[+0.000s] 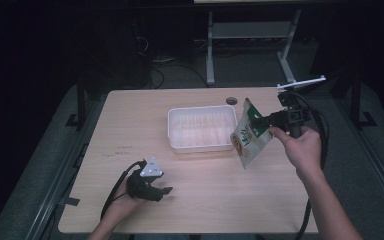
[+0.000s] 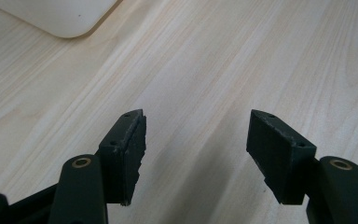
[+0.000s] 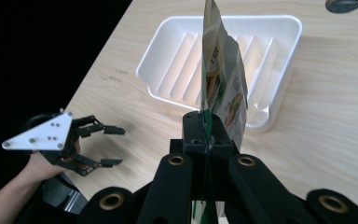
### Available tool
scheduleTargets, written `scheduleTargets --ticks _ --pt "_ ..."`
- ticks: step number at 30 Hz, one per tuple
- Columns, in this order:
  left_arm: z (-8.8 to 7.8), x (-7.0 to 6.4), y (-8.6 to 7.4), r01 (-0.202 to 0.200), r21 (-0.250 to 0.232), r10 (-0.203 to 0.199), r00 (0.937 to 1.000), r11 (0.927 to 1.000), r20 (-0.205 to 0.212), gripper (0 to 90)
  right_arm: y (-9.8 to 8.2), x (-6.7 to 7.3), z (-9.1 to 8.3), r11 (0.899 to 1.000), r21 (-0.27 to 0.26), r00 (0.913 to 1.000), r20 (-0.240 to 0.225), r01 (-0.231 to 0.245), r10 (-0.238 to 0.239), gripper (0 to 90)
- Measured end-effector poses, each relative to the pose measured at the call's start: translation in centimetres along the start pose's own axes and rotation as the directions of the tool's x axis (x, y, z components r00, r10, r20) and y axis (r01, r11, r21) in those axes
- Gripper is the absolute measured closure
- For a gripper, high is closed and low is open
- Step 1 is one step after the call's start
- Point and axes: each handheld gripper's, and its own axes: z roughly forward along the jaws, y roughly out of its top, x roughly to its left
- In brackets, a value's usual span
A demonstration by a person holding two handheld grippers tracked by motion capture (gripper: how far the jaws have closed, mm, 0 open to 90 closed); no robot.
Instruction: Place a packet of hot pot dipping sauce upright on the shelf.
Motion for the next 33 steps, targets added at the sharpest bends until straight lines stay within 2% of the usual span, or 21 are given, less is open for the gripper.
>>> scheduleTargets --ticks 12,22,33 --pt "-0.1 0.2 -0.1 0.002 -0.001 -0.002 1.0 1.0 -0.003 36.6 3.1 0.6 1.6 1.0 -0.003 0.9991 0.042 -0.004 0.004 89.8" --pt "-0.1 0.2 -0.2 0.006 -0.001 -0.006 0.9999 1.0 -0.009 36.3 5.2 0.7 3.2 1.0 -0.015 0.9978 0.061 -0.026 0.027 89.8" --pt "-0.3 0.4 -0.3 0.008 -0.002 -0.008 0.9999 1.0 -0.011 36.1 6.9 0.4 4.6 0.998 -0.038 0.9916 0.121 -0.042 0.046 89.8"
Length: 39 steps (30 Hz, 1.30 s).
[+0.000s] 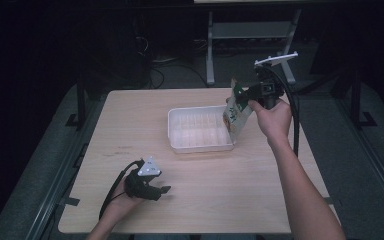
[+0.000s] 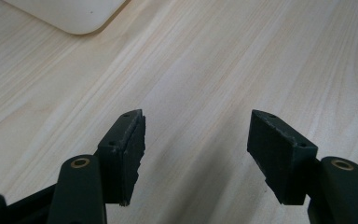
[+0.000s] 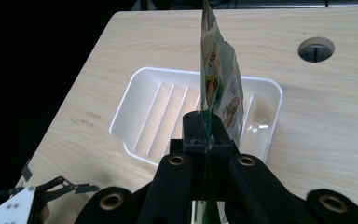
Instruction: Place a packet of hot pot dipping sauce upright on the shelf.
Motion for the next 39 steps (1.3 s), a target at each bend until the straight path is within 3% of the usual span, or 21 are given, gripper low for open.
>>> scheduleTargets --ticks 21,39 --pt "0.0 0.2 0.0 0.001 -0.006 -0.001 1.0 1.0 0.001 36.0 1.4 -1.5 2.6 0.998 -0.027 0.9965 0.057 -0.06 0.062 89.8" --pt "-0.1 0.3 0.0 0.006 -0.014 -0.006 1.0 0.9999 -0.001 35.8 1.8 -2.0 4.3 0.997 -0.02 0.9938 0.083 -0.073 0.074 89.7"
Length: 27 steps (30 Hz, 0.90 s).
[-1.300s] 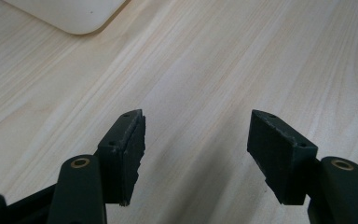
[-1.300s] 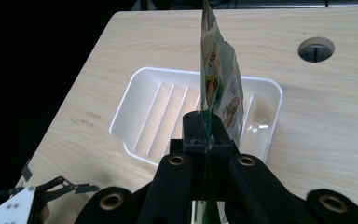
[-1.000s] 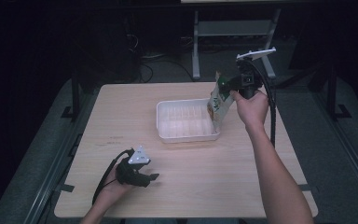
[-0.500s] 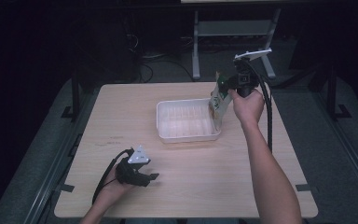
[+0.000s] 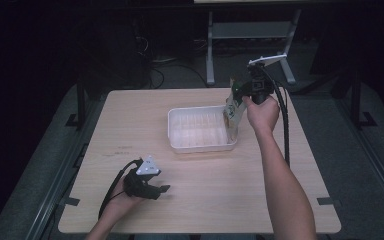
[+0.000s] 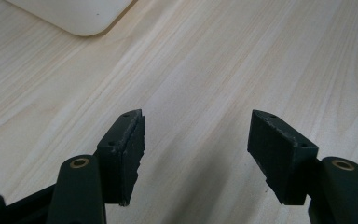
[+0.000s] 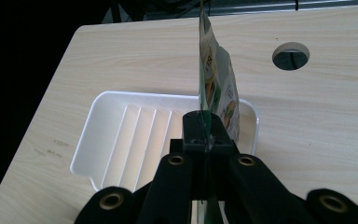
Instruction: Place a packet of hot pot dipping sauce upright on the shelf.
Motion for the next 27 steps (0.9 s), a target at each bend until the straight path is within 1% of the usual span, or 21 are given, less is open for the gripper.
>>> scheduleTargets --ticks 7,19,27 --pt "-0.1 0.0 0.0 0.003 -0.002 -0.003 1.0 1.0 0.002 35.8 -0.1 -0.3 0.6 1.0 0.003 1.0 0.003 -0.007 0.007 89.7" --pt "-0.1 0.0 0.0 0.004 -0.002 -0.004 1.0 1.0 0.0 35.8 -0.2 -0.1 1.6 1.0 0.024 0.9998 0.022 0.003 -0.004 89.7" --pt "-0.1 0.0 0.0 0.004 -0.003 -0.004 1.0 1.0 -0.001 35.7 -0.2 -0.2 1.9 1.0 0.029 0.9995 0.033 0.001 -0.002 89.7"
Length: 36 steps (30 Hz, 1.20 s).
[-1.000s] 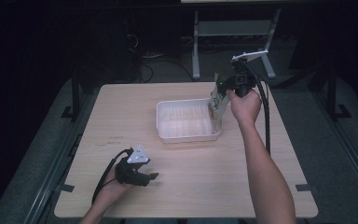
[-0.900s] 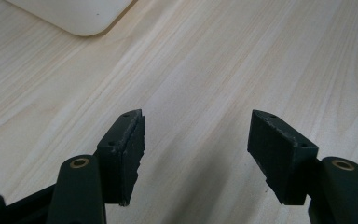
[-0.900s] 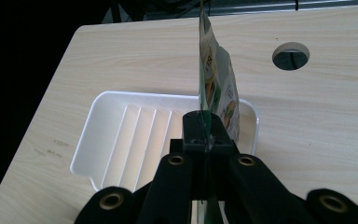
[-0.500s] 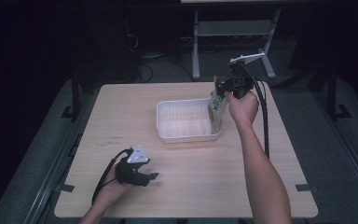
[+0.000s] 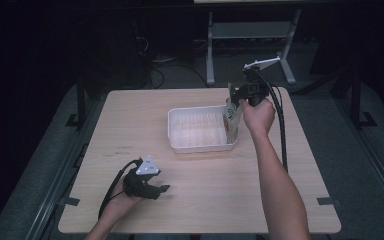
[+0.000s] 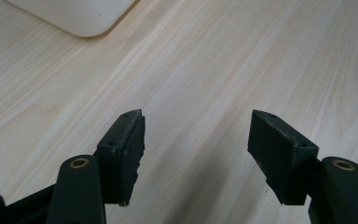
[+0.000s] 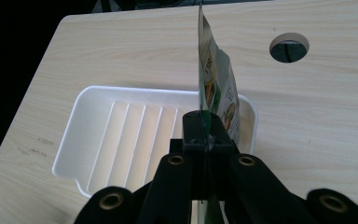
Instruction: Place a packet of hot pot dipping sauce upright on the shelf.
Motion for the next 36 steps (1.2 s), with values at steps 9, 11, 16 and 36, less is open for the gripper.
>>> scheduleTargets --ticks 9,11,16,36 --pt "0.0 0.0 0.0 -0.001 -0.001 0.001 1.0 1.0 -0.002 35.7 -0.3 -0.6 0.5 1.0 0.006 0.9999 0.004 -0.014 0.014 89.6" --pt "0.0 0.0 0.0 0.0 -0.001 0.0 1.0 1.0 -0.002 35.6 -0.3 -0.7 0.7 1.0 0.007 0.9998 0.004 -0.019 0.019 89.6" --pt "0.0 0.0 0.0 0.001 -0.001 -0.001 1.0 1.0 -0.002 35.6 -0.4 -0.9 0.9 1.0 0.011 0.9998 0.004 -0.02 0.02 89.5" --pt "-0.1 0.0 0.0 0.001 0.0 -0.001 1.0 1.0 -0.003 35.6 -0.7 -1.1 1.5 0.999 0.031 0.9997 0.014 -0.019 0.019 89.1"
